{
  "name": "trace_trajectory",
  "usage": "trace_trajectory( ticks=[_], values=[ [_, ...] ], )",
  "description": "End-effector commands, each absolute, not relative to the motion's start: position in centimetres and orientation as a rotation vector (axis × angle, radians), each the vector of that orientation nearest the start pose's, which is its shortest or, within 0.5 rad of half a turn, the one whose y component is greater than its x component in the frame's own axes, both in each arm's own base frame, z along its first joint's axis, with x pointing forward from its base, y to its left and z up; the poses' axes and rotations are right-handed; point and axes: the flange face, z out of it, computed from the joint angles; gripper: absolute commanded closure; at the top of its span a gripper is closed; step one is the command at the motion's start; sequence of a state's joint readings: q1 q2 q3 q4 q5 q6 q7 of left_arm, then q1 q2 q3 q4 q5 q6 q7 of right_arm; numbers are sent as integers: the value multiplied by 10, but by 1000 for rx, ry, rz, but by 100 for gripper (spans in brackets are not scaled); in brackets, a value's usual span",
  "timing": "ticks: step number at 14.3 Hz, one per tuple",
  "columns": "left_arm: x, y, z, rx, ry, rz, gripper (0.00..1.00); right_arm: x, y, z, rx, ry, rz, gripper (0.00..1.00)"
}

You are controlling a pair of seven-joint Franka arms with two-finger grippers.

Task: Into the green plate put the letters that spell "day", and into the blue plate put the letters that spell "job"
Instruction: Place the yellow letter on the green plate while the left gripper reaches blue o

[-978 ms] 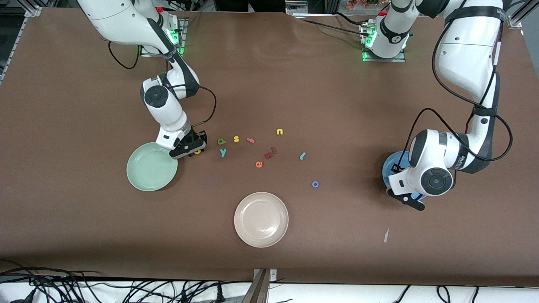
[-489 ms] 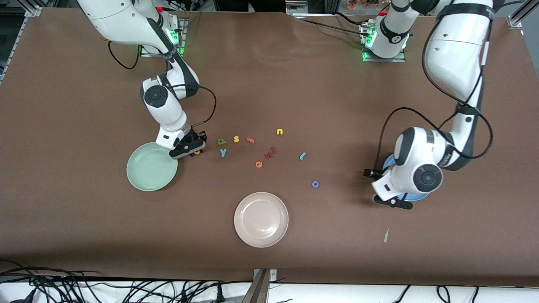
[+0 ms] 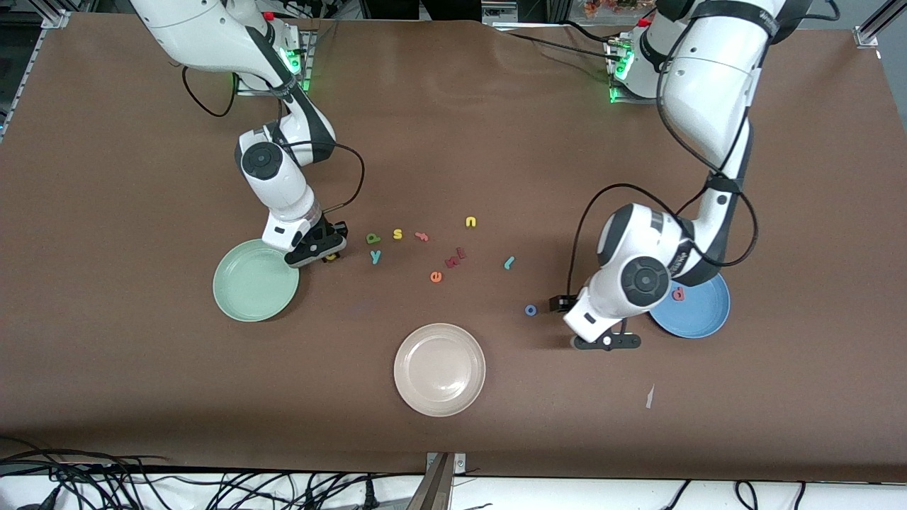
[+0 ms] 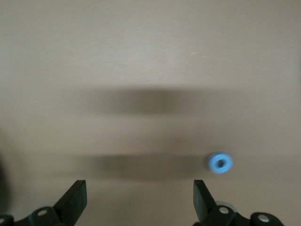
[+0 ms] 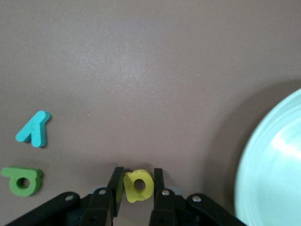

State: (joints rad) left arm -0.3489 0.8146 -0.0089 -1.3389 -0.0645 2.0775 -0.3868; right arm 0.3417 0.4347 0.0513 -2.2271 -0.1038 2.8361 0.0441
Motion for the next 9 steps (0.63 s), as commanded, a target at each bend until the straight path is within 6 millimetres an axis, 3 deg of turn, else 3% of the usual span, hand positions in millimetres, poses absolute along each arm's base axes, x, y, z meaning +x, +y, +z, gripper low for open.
trace_trajectory(
  ticks=[1, 4, 7, 9],
  values=[
    [700, -286, 221, -3197, -190, 77, 0, 531, 209, 244, -3063, -712, -232, 75],
    [695, -310, 208, -3210, -241, 21, 0, 553, 163, 258, -3078, -753, -204, 75],
    [693, -313, 198, -3211, -284, 27, 2, 566, 111, 253, -3076, -811, -186, 75],
    [689, -321, 196, -3212, -287, 33, 7, 566, 106, 251, -3079, -788, -181, 60]
  ],
)
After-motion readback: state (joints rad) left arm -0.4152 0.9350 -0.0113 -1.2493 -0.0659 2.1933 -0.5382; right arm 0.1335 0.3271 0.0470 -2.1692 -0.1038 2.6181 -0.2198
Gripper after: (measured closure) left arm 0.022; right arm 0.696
